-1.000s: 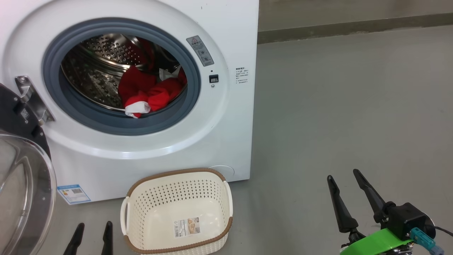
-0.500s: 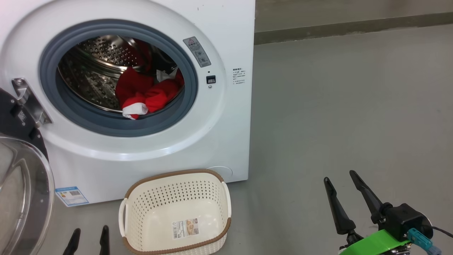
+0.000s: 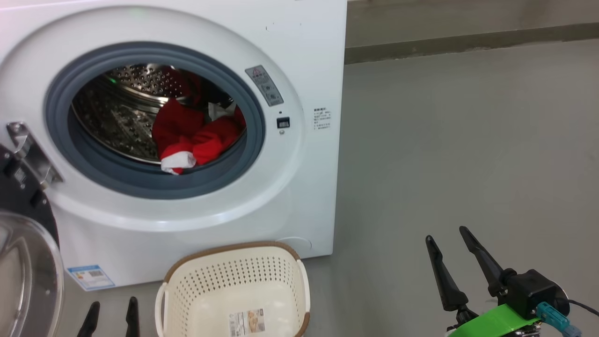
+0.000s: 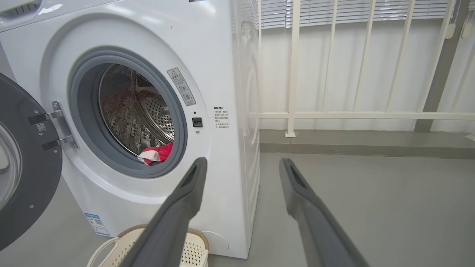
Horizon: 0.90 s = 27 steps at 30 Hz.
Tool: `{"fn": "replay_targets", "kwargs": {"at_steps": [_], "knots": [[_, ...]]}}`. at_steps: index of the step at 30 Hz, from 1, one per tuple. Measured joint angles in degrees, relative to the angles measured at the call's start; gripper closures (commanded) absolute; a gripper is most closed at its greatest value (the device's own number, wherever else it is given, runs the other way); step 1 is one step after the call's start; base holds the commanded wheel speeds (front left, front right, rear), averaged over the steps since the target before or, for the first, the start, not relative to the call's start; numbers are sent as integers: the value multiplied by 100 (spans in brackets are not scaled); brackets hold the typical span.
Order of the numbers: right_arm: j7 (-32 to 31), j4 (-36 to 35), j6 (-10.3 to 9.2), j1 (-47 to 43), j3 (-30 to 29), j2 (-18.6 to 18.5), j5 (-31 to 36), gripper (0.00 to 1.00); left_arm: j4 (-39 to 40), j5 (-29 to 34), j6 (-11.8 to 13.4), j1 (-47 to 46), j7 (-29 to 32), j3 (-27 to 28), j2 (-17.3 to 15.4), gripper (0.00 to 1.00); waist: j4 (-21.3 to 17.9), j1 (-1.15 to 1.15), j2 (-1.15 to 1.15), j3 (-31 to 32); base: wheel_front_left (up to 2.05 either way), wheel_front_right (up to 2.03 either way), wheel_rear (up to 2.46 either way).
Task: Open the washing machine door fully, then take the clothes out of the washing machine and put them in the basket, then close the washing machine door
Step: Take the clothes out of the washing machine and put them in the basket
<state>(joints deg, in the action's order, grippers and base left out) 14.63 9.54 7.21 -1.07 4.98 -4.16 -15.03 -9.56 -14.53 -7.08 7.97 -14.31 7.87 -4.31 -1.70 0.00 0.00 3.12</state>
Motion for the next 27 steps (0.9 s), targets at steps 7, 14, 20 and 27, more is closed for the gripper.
{"fn": "replay_targets", "kwargs": {"at_steps": [7,14,20,27], "knots": [[0,59,0,4,0,1,-1,0,31,-33,-1,-5,0,40,29,0,13,0,0,3,181,-181,-1],[0,60,0,5,-3,2,-1,0,12,-32,-2,-4,0,21,27,0,34,0,0,35,87,-87,0],[0,51,0,4,-3,2,-1,0,10,-22,-2,-4,0,12,27,0,49,0,0,71,6,-6,0],[0,44,0,4,-3,2,-1,0,14,-11,-3,-3,1,5,29,0,57,0,0,74,0,0,0]]}}
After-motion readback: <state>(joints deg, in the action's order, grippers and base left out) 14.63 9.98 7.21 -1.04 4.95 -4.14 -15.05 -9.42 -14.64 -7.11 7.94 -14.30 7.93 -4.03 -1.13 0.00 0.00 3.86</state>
